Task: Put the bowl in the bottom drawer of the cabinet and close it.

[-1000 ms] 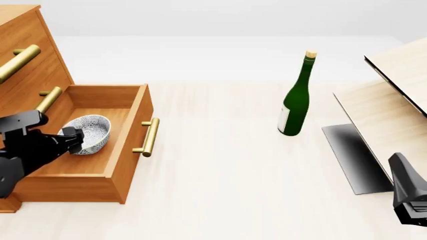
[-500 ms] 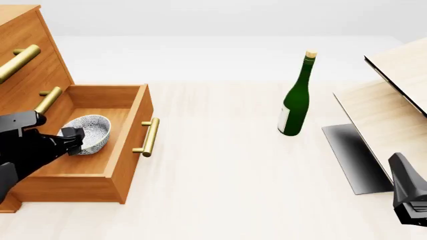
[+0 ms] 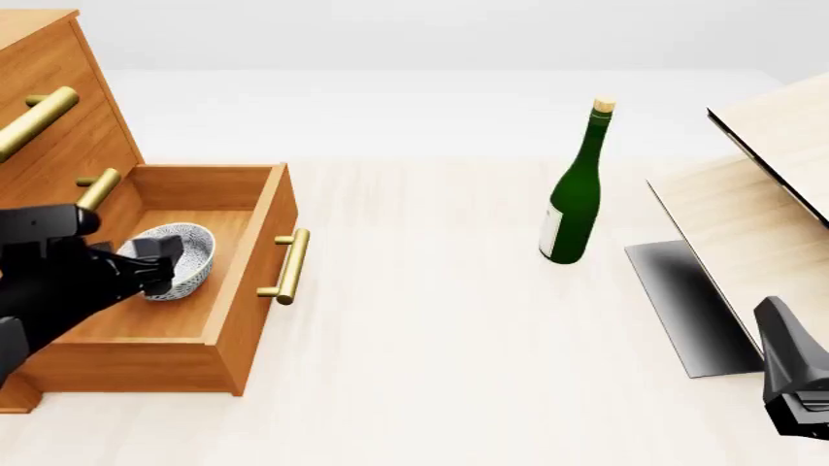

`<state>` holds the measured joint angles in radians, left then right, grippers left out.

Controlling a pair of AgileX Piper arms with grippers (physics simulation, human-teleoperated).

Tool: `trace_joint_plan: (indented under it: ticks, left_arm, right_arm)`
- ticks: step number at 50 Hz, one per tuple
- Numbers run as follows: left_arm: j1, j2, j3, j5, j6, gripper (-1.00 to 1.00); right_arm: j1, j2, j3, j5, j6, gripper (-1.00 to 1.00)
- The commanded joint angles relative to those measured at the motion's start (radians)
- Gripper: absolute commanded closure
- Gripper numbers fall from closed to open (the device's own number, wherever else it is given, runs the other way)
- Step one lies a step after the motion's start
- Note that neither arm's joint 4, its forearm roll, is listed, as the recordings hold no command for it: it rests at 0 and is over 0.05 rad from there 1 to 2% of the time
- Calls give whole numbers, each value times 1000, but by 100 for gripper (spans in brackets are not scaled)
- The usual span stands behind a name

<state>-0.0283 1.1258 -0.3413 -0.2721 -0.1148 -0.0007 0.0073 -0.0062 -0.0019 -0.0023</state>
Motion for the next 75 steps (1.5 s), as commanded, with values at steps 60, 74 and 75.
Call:
trace_joint_plan:
  ticks: [60,74,75]
  left_arm:
    - [-328,-131,-34,122,-29,-100]
    - [-410,-121,-49,121,-42,-100]
    - [-418,-119,-52,121,-43,-100]
  right_arm:
    - [0,0,0,1,0,-100]
    - [0,0,0,1,0,-100]
    - [0,0,0,1,0,-100]
